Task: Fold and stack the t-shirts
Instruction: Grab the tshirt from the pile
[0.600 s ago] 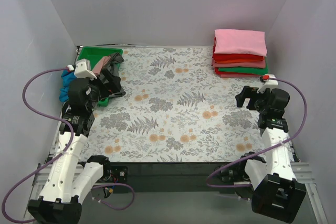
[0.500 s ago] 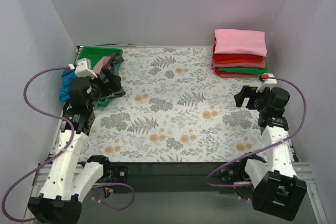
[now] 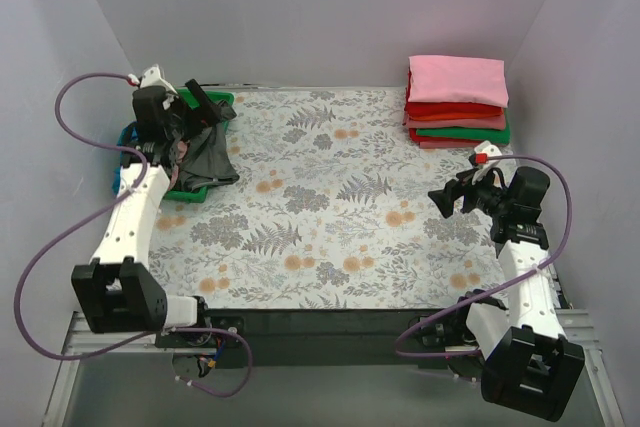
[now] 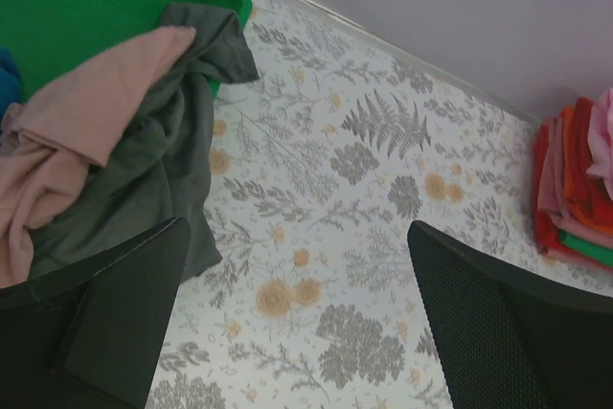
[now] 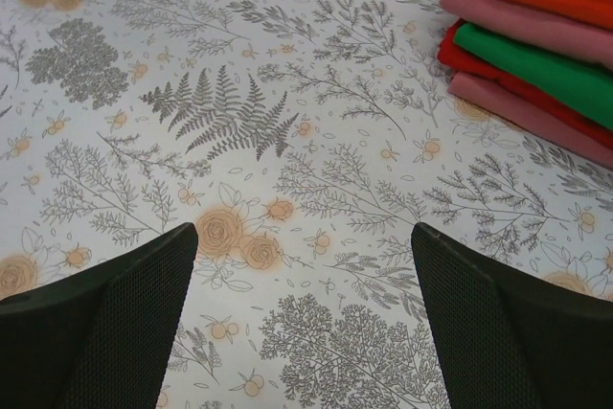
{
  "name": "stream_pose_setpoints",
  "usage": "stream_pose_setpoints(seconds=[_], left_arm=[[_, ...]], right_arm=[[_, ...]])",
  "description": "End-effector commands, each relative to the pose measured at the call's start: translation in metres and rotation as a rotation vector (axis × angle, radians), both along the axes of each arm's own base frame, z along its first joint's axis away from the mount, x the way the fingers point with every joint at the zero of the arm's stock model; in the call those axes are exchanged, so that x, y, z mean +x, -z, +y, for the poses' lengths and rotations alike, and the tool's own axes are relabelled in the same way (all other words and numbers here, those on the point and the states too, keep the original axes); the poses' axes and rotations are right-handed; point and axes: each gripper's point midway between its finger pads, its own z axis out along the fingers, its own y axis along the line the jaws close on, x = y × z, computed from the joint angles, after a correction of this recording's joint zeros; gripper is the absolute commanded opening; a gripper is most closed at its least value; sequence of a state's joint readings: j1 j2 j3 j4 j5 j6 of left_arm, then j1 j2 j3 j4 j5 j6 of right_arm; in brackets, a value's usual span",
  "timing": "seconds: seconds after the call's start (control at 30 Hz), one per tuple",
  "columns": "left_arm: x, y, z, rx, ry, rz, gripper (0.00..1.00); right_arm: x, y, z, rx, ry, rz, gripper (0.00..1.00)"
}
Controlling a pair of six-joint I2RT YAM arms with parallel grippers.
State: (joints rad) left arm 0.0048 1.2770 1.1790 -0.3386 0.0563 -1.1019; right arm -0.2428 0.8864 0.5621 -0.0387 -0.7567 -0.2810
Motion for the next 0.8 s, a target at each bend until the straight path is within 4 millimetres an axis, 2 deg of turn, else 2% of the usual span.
stream_pose_setpoints(seconds=[0.0, 0.03, 0.07, 0.1, 0.13, 0.17, 0.23, 0.3, 0.33, 0.37, 0.4, 0.5, 0.53, 0.77], left_arm=[[0.038, -0.02, 0.019, -0.065, -0.013, -0.022, 0.96], [0.054, 0.0, 0.029, -0.077, -0.024, 0.032, 0.94], [0.064, 0.007, 0.033, -0.081, -0.03, 0.052, 0.92], [0.076, -0.004, 0.039, -0.077, -0.039, 0.038, 0.88], [0.083, 0.001, 0.046, -0.073, -0.054, 0.056, 0.86], [0.096, 0.023, 0.056, -0.067, -0.085, 0.106, 0.86], [0.109, 0.025, 0.067, -0.026, -0.1, 0.115, 0.82], [0.122, 0.052, 0.077, 0.009, -0.119, 0.176, 0.8], [0.13, 0.045, 0.08, 0.026, -0.111, 0.161, 0.77], [0.134, 0.052, 0.08, 0.047, -0.094, 0.177, 0.75], [0.139, 0.07, 0.08, 0.053, -0.083, 0.217, 0.74], [0.147, 0.083, 0.083, 0.089, -0.056, 0.236, 0.73], [0.149, 0.094, 0.083, 0.095, -0.047, 0.255, 0.72], [0.151, 0.112, 0.079, 0.175, -0.027, 0.308, 0.63]], right_arm=[[-0.01, 0.003, 0.012, -0.047, -0.12, -0.052, 0.98], [-0.012, 0.006, 0.013, -0.047, -0.136, -0.044, 0.98], [-0.013, 0.007, 0.016, -0.05, -0.156, -0.044, 0.98], [-0.02, 0.01, 0.02, -0.061, -0.204, -0.04, 0.98], [-0.02, 0.009, 0.021, -0.068, -0.216, -0.043, 0.98], [-0.022, 0.01, 0.022, -0.067, -0.222, -0.039, 0.99], [-0.024, 0.012, 0.023, -0.072, -0.238, -0.032, 0.98], [-0.025, 0.013, 0.024, -0.069, -0.248, -0.022, 0.98], [-0.025, 0.017, 0.024, -0.065, -0.249, -0.003, 0.99], [-0.025, 0.018, 0.023, -0.064, -0.248, 0.003, 0.99], [-0.024, 0.019, 0.022, -0.065, -0.244, 0.01, 0.98], [-0.023, 0.023, 0.021, -0.061, -0.239, 0.032, 0.98], [-0.024, 0.024, 0.022, -0.06, -0.24, 0.036, 0.98], [-0.023, 0.024, 0.022, -0.055, -0.24, 0.039, 0.98]])
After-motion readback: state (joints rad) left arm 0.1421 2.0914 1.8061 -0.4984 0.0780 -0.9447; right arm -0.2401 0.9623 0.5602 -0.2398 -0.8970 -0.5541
